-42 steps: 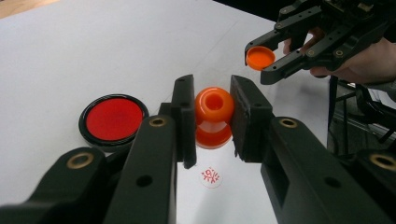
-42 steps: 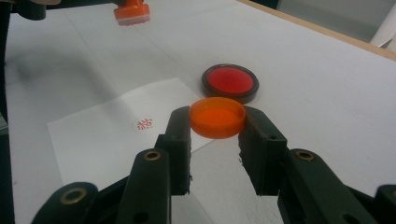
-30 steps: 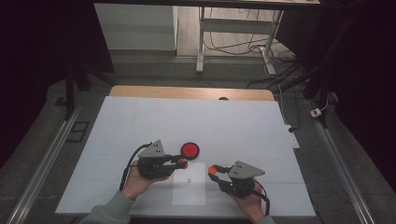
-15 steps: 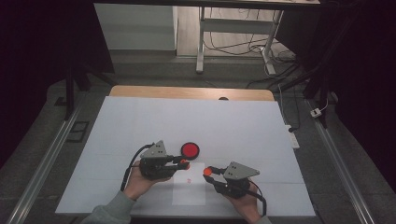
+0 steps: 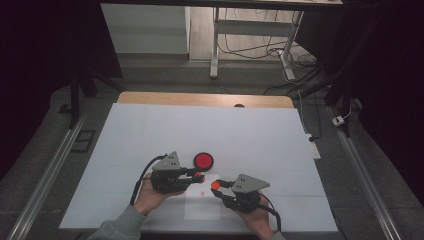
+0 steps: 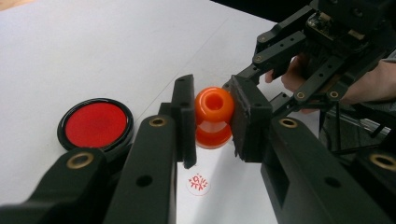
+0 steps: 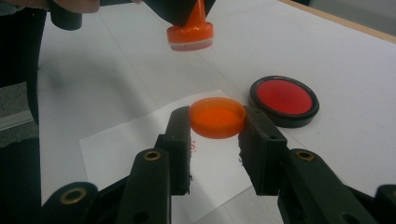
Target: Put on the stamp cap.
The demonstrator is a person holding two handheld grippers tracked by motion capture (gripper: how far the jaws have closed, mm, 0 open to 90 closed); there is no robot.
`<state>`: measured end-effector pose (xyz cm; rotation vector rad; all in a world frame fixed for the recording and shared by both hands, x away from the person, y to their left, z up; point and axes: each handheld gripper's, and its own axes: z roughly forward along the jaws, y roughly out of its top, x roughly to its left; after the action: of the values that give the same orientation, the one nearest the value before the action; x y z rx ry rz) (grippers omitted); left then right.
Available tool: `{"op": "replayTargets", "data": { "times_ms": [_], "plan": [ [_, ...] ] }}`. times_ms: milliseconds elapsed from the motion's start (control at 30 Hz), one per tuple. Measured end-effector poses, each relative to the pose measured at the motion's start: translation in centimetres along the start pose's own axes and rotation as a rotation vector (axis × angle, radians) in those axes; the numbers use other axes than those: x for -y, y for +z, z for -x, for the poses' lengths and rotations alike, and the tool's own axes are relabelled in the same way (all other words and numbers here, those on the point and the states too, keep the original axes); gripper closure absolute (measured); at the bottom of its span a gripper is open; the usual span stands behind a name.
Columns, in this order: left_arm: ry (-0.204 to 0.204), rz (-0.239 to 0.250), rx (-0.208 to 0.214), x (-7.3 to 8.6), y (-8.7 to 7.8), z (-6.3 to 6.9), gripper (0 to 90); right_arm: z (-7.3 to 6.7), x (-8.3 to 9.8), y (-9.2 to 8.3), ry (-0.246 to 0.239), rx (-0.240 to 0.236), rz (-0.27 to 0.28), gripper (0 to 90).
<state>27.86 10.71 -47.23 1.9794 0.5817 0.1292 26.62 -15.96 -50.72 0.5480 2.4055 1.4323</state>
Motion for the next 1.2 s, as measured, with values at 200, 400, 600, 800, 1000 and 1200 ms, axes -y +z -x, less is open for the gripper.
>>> {"op": "replayTargets", "data": {
  "times_ms": [200, 400, 600, 800, 1000, 1200],
  "plan": [
    [-0.001, -0.002, 0.006, 0.0, 0.2, 0.2, 72.6, -0.3, -0.1, 0.5, 0.002, -0.015, 0.006, 63.9],
    [0.004, -0.001, 0.015, -0.1, 0.3, 0.4, 72.6, -0.4, -0.2, 0.8, -0.006, -0.021, -0.001, 63.9],
    [0.005, -0.001, 0.025, -0.2, 0.5, 0.6, 72.6, -0.5, -0.2, 1.1, -0.009, -0.023, -0.005, 63.9],
    [0.006, -0.001, 0.031, -0.2, 0.7, 0.8, 72.6, -0.8, -0.3, 1.5, -0.014, -0.031, -0.009, 63.9],
    [0.014, -0.015, 0.041, -0.1, 1.1, 1.0, 72.7, -1.1, -0.4, 1.8, -0.016, -0.039, -0.002, 63.9],
    [0.016, -0.020, 0.050, -0.1, 1.3, 1.1, 72.6, -1.1, -0.5, 1.8, -0.020, -0.037, -0.006, 64.0]
  ]
}}
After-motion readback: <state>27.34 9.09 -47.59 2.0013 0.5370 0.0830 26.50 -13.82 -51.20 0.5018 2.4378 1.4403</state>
